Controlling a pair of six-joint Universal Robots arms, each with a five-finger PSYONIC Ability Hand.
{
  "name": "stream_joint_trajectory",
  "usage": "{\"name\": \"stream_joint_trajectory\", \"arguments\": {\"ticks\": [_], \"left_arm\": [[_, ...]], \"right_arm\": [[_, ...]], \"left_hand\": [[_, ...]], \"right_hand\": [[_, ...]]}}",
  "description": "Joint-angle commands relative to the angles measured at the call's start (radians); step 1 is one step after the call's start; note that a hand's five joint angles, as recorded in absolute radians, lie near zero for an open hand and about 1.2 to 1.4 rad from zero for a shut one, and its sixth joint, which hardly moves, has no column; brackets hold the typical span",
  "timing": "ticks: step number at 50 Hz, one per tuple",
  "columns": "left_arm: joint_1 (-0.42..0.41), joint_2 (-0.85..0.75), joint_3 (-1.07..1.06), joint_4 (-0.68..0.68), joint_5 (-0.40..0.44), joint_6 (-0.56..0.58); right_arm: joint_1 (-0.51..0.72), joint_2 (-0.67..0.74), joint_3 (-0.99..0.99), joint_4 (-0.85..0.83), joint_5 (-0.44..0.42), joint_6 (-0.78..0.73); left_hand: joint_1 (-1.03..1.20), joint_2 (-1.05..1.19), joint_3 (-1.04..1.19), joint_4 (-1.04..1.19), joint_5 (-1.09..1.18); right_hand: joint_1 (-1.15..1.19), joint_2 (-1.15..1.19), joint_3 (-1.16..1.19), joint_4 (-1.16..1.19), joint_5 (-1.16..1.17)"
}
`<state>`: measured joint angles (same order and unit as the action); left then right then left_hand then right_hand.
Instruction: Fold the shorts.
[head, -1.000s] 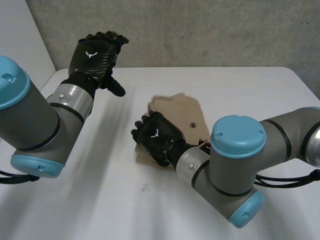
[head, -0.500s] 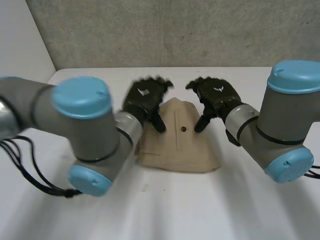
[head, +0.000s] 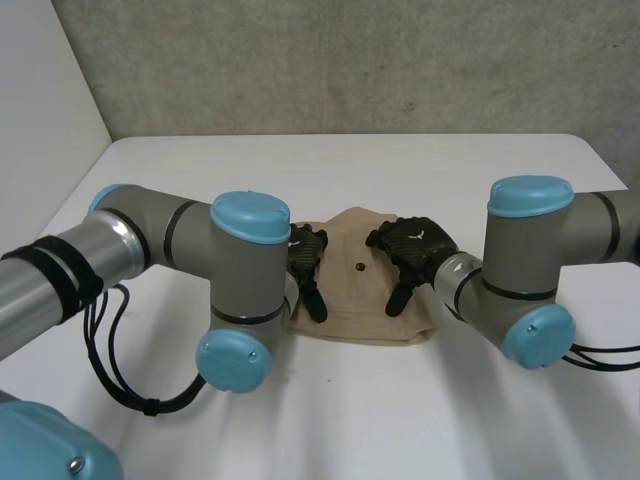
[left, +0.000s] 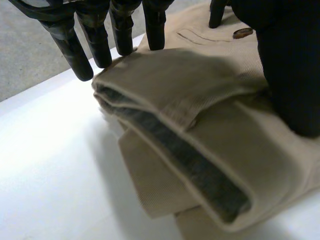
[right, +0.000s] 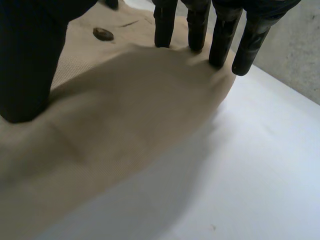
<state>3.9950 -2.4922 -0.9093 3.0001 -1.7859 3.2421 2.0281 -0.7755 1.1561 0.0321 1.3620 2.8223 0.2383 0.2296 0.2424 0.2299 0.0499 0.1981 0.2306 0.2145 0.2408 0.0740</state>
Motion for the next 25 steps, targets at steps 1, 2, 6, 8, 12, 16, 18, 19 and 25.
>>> {"name": "stream_joint_trajectory", "arguments": {"ticks": [1, 2, 6, 8, 12, 16, 18, 19, 25], "left_arm": [[0.010, -0.021, 0.009, 0.000, 0.010, 0.088], [0.010, -0.021, 0.009, 0.000, 0.010, 0.090], [0.012, -0.014, 0.013, -0.001, 0.011, 0.102], [0.013, -0.004, 0.013, -0.001, 0.013, 0.108], [0.021, 0.002, 0.013, -0.010, 0.016, 0.107], [0.021, 0.074, 0.007, -0.033, 0.017, 0.097], [0.023, 0.136, -0.002, -0.043, 0.014, 0.096], [0.023, 0.157, -0.006, -0.046, 0.013, 0.093], [0.061, 0.372, -0.083, -0.061, 0.010, 0.041]], "right_arm": [[0.000, 0.062, -0.042, 0.000, 0.063, -0.059], [0.000, 0.064, -0.044, 0.002, 0.071, -0.064], [0.000, 0.059, -0.049, 0.003, 0.080, -0.073], [-0.002, 0.044, -0.049, 0.003, 0.078, -0.072], [-0.002, -0.019, -0.038, 0.005, 0.078, -0.066], [0.000, -0.099, -0.024, 0.005, 0.088, -0.054], [-0.002, -0.140, -0.015, 0.005, 0.091, -0.040], [-0.002, -0.163, -0.010, 0.005, 0.092, -0.031], [-0.023, -0.352, 0.030, 0.008, 0.138, 0.092]], "left_hand": [[-0.019, -0.010, -0.023, -0.011, -0.005], [-0.019, -0.010, -0.023, -0.011, -0.005], [-0.019, -0.010, -0.023, -0.011, -0.005], [-0.019, -0.010, -0.023, -0.011, -0.005], [-0.028, -0.019, -0.032, -0.019, -0.014], [-0.037, -0.028, -0.041, -0.028, -0.023], [-0.037, -0.028, -0.041, -0.028, -0.023], [-0.039, -0.031, -0.044, -0.031, -0.026], [-0.063, -0.054, -0.067, -0.055, -0.049]], "right_hand": [[-0.024, -0.056, -0.040, -0.066, -0.074], [-0.024, -0.056, -0.040, -0.066, -0.074], [-0.024, -0.056, -0.040, -0.066, -0.074], [-0.024, -0.056, -0.040, -0.066, -0.074], [-0.024, -0.056, -0.040, -0.066, -0.074], [-0.024, -0.056, -0.040, -0.066, -0.074], [-0.024, -0.056, -0.040, -0.066, -0.074], [-0.024, -0.056, -0.040, -0.066, -0.074], [-0.024, -0.056, -0.040, -0.066, -0.074]]}}
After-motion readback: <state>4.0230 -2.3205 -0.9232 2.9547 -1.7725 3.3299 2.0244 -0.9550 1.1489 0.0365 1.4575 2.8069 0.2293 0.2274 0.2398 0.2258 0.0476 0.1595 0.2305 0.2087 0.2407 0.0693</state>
